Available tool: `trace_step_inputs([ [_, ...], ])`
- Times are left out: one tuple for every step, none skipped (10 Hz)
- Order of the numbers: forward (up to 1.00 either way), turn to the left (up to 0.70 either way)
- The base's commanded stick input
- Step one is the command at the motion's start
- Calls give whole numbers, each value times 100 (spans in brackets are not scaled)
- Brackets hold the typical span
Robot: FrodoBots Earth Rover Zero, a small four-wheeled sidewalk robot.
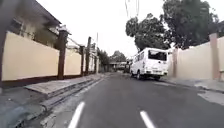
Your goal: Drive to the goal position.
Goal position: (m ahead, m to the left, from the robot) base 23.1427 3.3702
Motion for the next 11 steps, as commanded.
trace_step_inputs([
  [70, -35],
  [70, -35],
  [70, -35],
  [70, -35],
  [70, -5],
  [70, 0],
  [70, 0],
  [70, 0],
  [70, 0],
  [70, 0],
  [70, 0],
])
